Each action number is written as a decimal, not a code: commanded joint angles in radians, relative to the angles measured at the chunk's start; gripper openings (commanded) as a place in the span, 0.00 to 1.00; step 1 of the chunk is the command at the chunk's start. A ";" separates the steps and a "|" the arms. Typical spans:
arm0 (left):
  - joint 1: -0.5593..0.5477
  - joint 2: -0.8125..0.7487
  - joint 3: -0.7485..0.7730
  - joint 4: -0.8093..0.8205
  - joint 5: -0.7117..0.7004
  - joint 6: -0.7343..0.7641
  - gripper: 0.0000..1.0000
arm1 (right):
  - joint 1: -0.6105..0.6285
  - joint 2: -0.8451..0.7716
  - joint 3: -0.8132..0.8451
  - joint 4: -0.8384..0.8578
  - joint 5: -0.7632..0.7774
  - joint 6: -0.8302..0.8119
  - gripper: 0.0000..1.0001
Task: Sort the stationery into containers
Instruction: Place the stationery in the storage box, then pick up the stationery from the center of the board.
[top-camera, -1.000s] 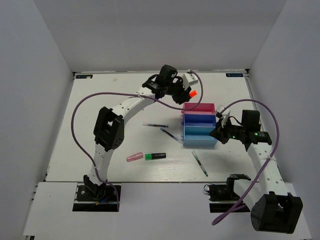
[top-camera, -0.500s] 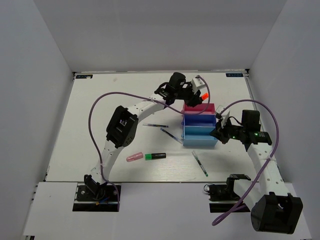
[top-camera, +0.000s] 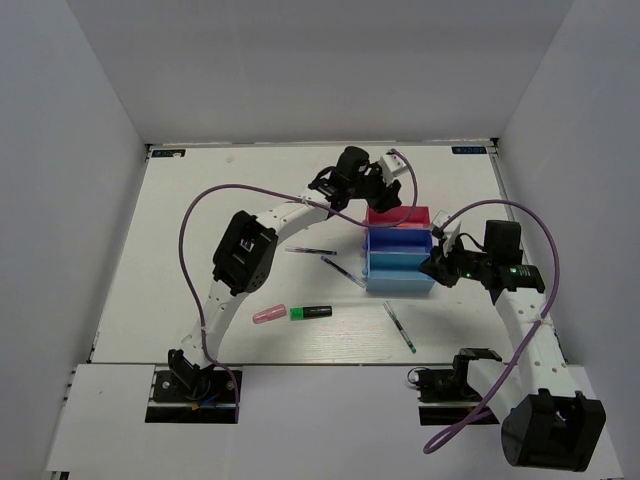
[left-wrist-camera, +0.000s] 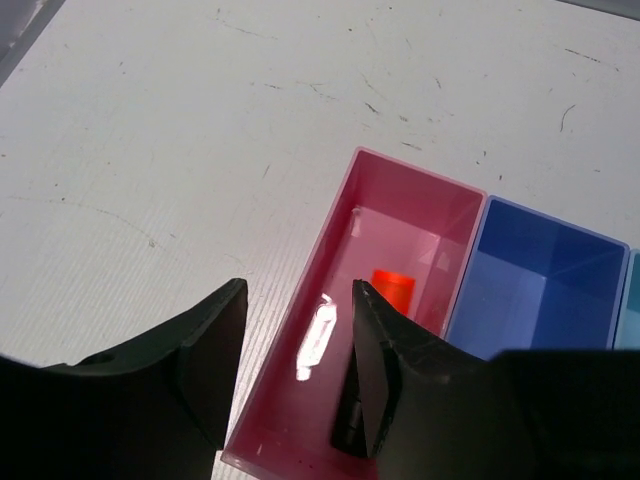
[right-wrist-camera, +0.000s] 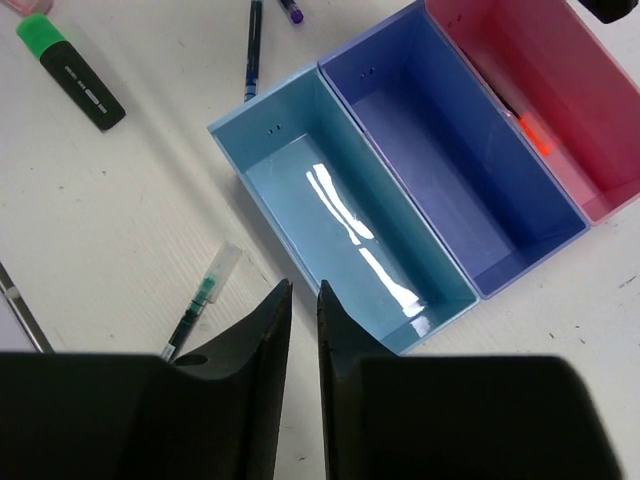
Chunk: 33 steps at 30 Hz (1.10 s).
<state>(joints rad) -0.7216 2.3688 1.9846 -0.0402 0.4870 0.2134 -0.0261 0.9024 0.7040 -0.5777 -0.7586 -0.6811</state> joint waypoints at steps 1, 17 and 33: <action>-0.001 -0.055 -0.007 -0.004 -0.010 -0.012 0.57 | -0.005 -0.019 0.002 0.009 -0.005 0.005 0.22; 0.117 -0.677 -0.487 -0.478 -0.697 -0.158 0.69 | -0.003 0.004 0.011 0.072 0.087 0.269 0.69; 0.418 -0.622 -0.828 -0.558 -0.640 -0.289 0.74 | -0.005 0.036 0.026 0.027 0.001 0.229 0.51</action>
<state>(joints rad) -0.3077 1.7775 1.1191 -0.6510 -0.1684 -0.0574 -0.0315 0.9413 0.7036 -0.5465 -0.7338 -0.4416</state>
